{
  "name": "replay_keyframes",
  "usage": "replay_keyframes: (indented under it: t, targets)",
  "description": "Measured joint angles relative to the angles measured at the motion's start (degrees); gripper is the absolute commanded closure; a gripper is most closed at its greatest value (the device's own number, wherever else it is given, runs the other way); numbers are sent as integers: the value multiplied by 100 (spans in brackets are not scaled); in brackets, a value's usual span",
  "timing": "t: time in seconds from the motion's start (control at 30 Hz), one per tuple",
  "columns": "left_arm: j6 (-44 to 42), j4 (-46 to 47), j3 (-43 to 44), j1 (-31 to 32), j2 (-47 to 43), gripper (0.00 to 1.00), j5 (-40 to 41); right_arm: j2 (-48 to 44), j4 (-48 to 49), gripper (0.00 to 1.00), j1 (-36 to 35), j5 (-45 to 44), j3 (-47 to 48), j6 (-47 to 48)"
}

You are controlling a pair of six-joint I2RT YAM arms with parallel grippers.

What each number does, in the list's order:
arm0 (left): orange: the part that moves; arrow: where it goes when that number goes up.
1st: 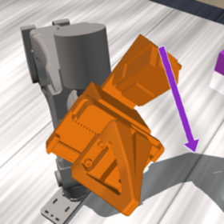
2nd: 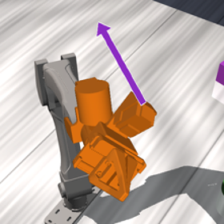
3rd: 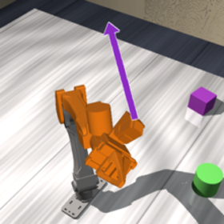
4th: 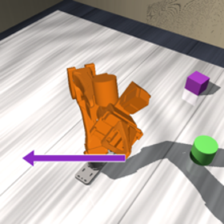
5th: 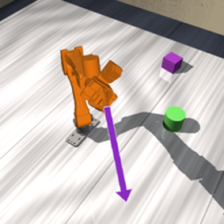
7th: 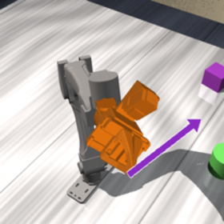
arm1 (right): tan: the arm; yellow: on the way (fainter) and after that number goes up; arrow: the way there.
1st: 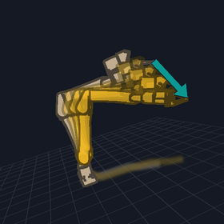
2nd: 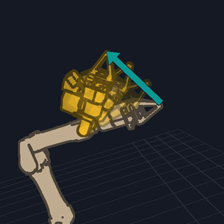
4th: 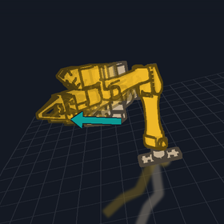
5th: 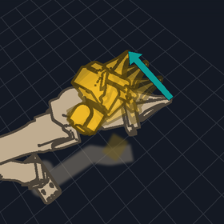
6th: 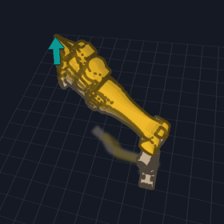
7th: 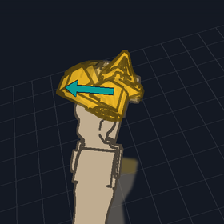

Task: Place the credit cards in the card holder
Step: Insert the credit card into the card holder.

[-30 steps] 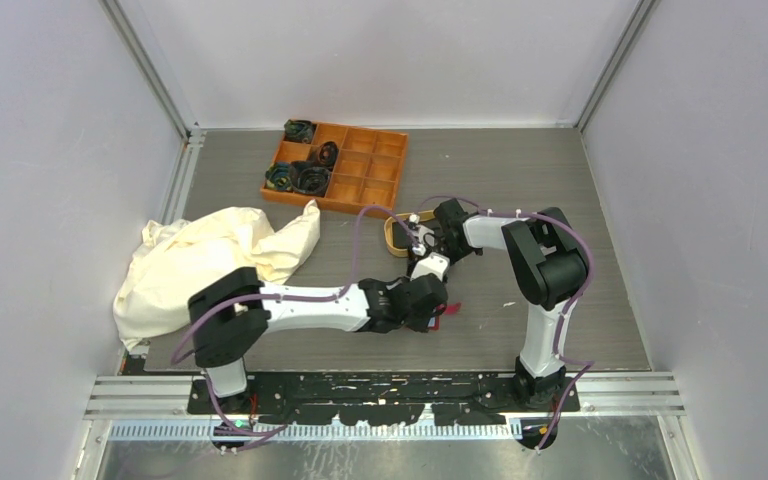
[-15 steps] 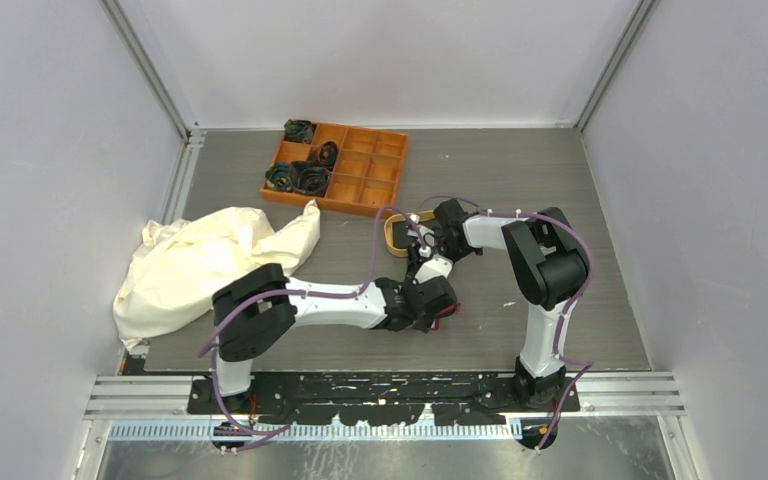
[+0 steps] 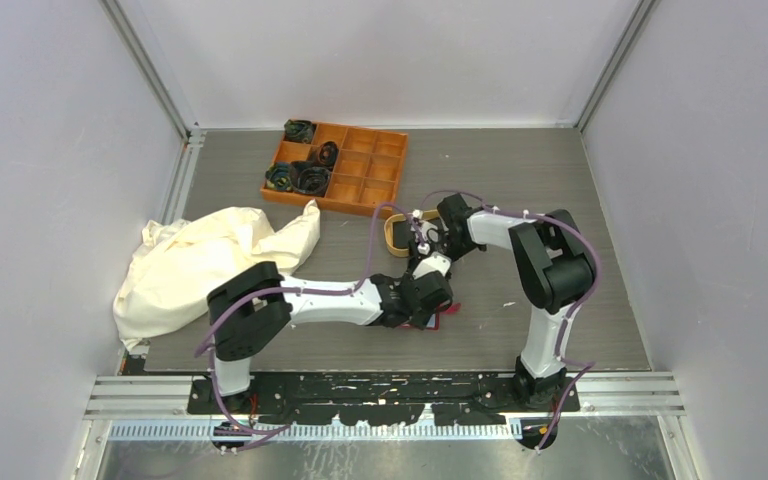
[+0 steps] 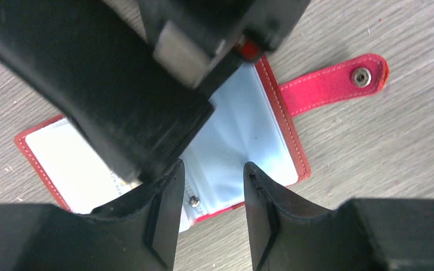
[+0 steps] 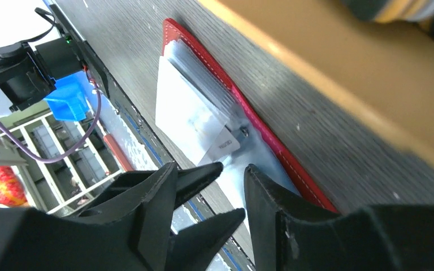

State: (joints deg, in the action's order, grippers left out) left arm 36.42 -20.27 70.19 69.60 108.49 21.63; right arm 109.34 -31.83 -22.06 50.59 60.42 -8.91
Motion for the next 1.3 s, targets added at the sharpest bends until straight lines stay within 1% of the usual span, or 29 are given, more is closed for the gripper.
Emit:
replay_keyframes:
  t: [0.17,0.3,0.37,0.4,0.5,0.53,0.63,0.77,0.87,0.93,1.07,1.3]
  targets:
    - [-232,170,-420,-37,-540,59,-179,-376,-166,48,149,-170,0,195]
    - [-291,426,-918,-37,-1287,64,-229,-608,-332,58,208,-321,7,470]
    - [-306,544,-1209,-46,-1744,70,-229,-782,-411,65,205,-442,4,691]
    - [-306,605,-1364,-55,-1971,72,-236,-905,-428,72,205,-503,-2,804]
    - [-275,835,-1869,-195,-2601,75,-345,-1458,-334,95,188,-660,-146,1200]
    - [-238,931,-2063,-306,-2774,75,-428,-1692,-286,99,173,-730,-236,1379]
    - [-70,1248,-2715,-798,-3128,77,-730,-2304,-127,99,-22,-966,-555,2083]
    - [212,1711,-3569,-1565,-3279,77,-1276,-2885,168,99,-686,-1220,-1257,3775]
    - [308,1797,-3805,-1893,-3274,77,-1589,-3049,385,99,-1169,-1532,-1755,4706]
    - [363,1941,-3821,-2048,-3233,78,-1812,-3023,527,99,-1384,-1836,-1912,5106]
    - [387,2306,-3818,-2225,-2988,78,-2210,-2835,925,99,-1700,-2507,-1928,5591]
    - [431,2704,-3801,-2343,-2483,78,-2686,-2520,1471,99,-2144,-3206,-1917,5720]
